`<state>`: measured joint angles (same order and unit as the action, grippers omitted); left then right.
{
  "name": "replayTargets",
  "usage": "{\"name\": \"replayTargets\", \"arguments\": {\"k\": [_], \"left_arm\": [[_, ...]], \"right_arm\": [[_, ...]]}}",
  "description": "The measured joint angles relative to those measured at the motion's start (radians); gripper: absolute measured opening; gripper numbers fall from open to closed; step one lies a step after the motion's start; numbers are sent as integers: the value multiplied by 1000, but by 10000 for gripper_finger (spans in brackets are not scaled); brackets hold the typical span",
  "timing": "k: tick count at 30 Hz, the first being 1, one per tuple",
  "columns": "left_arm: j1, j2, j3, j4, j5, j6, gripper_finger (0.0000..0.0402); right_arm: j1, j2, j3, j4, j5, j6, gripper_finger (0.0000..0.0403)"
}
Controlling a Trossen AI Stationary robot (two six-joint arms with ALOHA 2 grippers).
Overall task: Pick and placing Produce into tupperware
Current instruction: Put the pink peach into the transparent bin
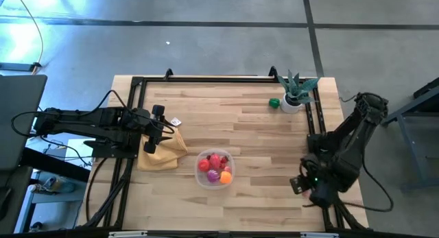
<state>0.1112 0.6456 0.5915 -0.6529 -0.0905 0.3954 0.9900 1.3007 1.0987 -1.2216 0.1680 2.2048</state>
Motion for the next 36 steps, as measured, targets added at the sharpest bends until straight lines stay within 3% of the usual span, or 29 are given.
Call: {"name": "replayTargets", "arguments": {"k": [3,10,15,18,29,36], "left_arm": [[0,0,0,0,0,0,221],[0,0,0,0,0,0,221],[0,0,0,0,0,0,221],[0,0,0,0,0,0,221],[0,0,0,0,0,0,221],[0,0,0,0,0,0,221]], "right_arm": [[49,14,-24,22,-40,65,163],[88,69,-81,47,-25,89,163],[89,143,-109,83,-123,125,163],[94,183,-114,86,-174,104,163],[126,253,-115,166,-169,-3,164],[126,286,-115,165,-172,-81,193]]}}
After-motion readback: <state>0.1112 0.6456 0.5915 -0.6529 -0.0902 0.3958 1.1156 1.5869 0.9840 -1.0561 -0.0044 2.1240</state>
